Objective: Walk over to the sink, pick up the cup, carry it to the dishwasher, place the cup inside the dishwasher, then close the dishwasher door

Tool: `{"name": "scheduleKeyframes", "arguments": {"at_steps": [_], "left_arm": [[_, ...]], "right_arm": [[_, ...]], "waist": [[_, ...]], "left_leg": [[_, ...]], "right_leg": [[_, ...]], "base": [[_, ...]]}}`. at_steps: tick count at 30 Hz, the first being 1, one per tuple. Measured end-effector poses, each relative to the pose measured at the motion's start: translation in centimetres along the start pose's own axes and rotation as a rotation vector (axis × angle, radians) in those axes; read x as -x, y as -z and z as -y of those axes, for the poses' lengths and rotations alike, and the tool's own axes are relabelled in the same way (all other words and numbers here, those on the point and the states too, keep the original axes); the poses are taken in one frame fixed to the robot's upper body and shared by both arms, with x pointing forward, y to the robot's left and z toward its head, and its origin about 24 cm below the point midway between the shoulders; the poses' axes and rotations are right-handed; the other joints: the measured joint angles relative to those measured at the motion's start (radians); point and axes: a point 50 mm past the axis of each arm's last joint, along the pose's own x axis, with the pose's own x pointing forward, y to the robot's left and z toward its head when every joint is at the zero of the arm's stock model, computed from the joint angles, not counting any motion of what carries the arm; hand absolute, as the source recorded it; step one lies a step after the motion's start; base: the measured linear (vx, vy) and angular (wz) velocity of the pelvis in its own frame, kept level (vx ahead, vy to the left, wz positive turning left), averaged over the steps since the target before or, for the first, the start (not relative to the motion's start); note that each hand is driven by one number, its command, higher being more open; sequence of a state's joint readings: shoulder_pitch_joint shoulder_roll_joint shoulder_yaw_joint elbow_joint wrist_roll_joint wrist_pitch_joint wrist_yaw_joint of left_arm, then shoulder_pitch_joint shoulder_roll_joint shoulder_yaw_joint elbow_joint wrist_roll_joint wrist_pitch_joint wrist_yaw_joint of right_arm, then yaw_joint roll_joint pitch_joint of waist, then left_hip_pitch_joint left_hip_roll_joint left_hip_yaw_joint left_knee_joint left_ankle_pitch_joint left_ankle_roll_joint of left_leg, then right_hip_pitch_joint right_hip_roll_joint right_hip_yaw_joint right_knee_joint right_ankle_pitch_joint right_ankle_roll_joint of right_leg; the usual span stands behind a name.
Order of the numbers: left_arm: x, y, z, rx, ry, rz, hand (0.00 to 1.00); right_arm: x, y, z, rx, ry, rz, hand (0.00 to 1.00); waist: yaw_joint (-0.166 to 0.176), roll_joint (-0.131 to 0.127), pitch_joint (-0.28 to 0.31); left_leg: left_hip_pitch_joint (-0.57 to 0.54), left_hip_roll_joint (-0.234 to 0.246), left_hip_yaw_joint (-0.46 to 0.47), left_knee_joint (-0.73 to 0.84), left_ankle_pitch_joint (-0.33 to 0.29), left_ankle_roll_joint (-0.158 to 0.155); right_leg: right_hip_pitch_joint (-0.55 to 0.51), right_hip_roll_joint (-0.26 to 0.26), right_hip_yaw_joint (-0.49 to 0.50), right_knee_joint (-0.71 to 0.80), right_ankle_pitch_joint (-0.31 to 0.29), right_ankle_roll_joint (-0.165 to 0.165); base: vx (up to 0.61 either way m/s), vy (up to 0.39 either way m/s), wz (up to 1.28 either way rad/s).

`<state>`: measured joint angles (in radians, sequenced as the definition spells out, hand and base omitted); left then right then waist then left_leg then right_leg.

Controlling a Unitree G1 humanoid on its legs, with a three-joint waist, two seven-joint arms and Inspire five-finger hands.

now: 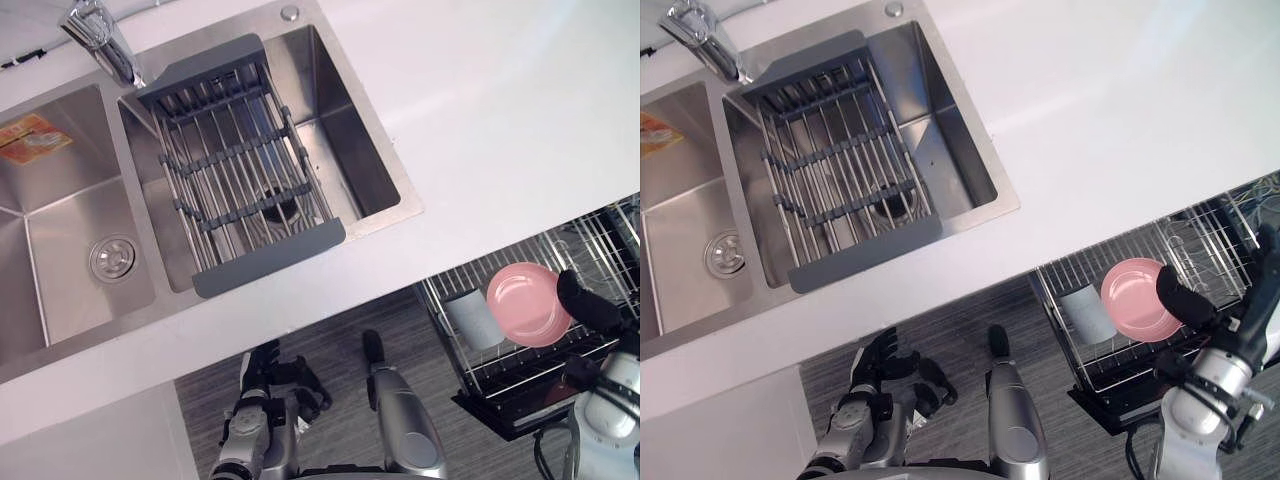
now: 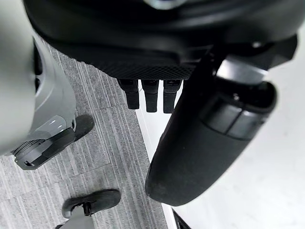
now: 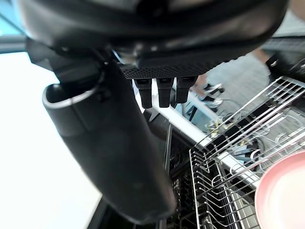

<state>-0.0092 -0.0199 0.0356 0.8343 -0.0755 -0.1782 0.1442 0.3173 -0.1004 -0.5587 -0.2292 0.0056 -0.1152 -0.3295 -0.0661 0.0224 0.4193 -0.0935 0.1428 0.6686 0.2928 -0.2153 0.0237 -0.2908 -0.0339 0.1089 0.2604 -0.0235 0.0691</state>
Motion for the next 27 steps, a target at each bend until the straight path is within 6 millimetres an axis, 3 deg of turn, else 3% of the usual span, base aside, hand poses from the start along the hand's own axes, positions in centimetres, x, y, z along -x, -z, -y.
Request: {"name": "scheduleKeyframes", "arguments": {"at_steps": [3, 7, 14, 19, 22, 24, 27], "left_arm": [[0.2, 0.7, -0.8, 0.017, -0.028, -0.022, 0.90], [0.6, 1.6, -2.2, 0.046, -0.070, -0.057, 0.90], [1.0, 2.6, -2.7, 0.063, -0.095, -0.099, 0.90], [0.9, 2.3, -2.6, 0.064, -0.079, -0.086, 0.90], [0.8, 2.0, -2.6, 0.055, -0.059, -0.074, 0.90], [0.7, 1.6, -2.5, 0.027, -0.032, -0.059, 0.90], [0.4, 0.8, -2.0, -0.008, 0.008, -0.029, 0.90]], "right_arm": [[1.8, 3.0, 1.3, -0.020, 0.041, -0.154, 0.90], [6.3, 9.5, 3.8, -0.086, 0.169, -0.502, 0.90], [10.5, 14.5, 4.2, -0.245, 0.229, -0.806, 0.90], [9.6, 15.4, 3.6, -0.427, 0.219, -0.824, 0.90], [7.6, 15.0, 1.5, -0.528, 0.145, -0.799, 0.90], [5.9, 14.2, -1.3, -0.613, 0.059, -0.776, 0.90], [5.0, 13.3, -2.8, -0.792, 0.112, -0.762, 0.90]], "waist": [[-0.008, -0.014, -0.019], [-0.031, -0.044, -0.058], [-0.036, -0.043, -0.081], [-0.033, -0.045, -0.083], [-0.030, -0.044, -0.082], [-0.027, -0.040, -0.080], [-0.010, -0.029, -0.078]], "left_leg": [[0.023, 0.005, 0.002, 0.006, -0.001, -0.005], [0.063, 0.005, 0.003, 0.018, -0.015, -0.018], [0.068, 0.016, 0.029, 0.054, -0.051, -0.026], [0.037, 0.016, 0.028, 0.068, -0.068, -0.020], [0.013, 0.008, 0.021, 0.076, -0.065, -0.013], [0.002, 0.000, 0.008, 0.076, -0.060, -0.005], [-0.020, -0.021, -0.027, 0.049, -0.042, 0.004]], "right_leg": [[0.022, 0.000, -0.010, 0.007, -0.010, -0.003], [0.041, -0.002, -0.018, 0.053, -0.052, -0.002], [0.013, -0.004, -0.029, 0.109, -0.090, -0.007], [-0.019, -0.010, -0.031, 0.122, -0.090, -0.008], [-0.040, -0.021, -0.034, 0.132, -0.087, -0.004], [-0.047, -0.032, -0.042, 0.136, -0.086, -0.003], [-0.055, -0.050, -0.066, 0.127, -0.075, 0.000]], "base": [[0.08, 0.002, -0.01], [0.07, 0.005, 0.00], [0.00, -0.005, -0.13], [-0.04, 0.014, 0.00], [-0.03, 0.021, 0.06], [-0.03, 0.015, 0.22], [-0.03, 0.004, 0.27]]}}
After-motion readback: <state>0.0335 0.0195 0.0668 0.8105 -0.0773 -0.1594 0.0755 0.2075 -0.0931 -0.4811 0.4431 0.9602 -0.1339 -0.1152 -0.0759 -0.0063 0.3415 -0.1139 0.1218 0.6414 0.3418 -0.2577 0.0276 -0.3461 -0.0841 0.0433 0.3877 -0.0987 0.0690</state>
